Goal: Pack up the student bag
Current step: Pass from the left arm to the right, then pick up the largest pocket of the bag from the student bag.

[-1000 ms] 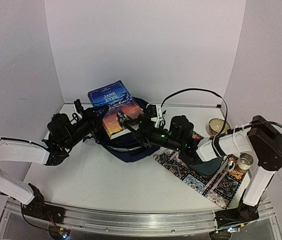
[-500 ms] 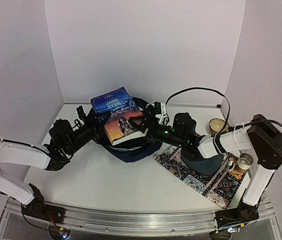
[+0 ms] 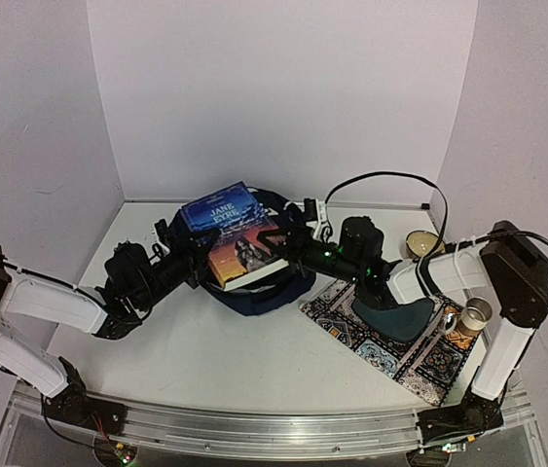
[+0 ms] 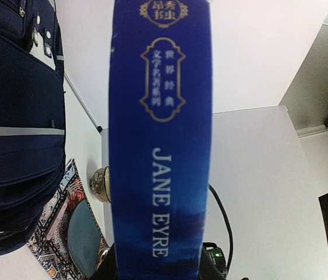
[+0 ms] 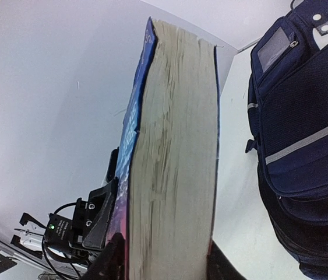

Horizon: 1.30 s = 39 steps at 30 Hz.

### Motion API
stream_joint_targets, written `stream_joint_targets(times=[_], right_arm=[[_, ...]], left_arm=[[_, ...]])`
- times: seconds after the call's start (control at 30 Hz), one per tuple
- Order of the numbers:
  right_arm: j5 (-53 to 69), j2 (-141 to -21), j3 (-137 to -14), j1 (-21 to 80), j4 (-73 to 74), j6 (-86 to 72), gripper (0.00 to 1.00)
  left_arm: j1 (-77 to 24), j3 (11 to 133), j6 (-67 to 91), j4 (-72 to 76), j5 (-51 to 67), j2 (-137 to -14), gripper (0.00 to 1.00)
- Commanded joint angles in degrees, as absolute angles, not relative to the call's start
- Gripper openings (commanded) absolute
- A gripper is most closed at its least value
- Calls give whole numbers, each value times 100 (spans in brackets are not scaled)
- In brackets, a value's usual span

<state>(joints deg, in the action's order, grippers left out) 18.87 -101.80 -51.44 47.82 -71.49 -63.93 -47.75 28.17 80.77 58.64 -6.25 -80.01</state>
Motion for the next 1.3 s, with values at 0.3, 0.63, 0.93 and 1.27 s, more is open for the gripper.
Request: stream_joint_targets(times=[0.3,0.63,0.93,1.27], right_arm=[[2922,-9781,-5073,4540,-11789,-6697,0],[2867,-8999,-4298,3730,-11476,-6775,0],[2879,-7931,-3748,3001,-9941,-6563,0],[2540,-6444,-3427,2417,-7566,-5837,0]], left_arm=[[-4505,2458,7543,6931,-521,-7841,31],[-4042,3168,4701,4373,836,-7771,63],[-4078,5077,1631,794,1044,-8507,65],[-4861,6712,-436,-1346,259,-9675,60]])
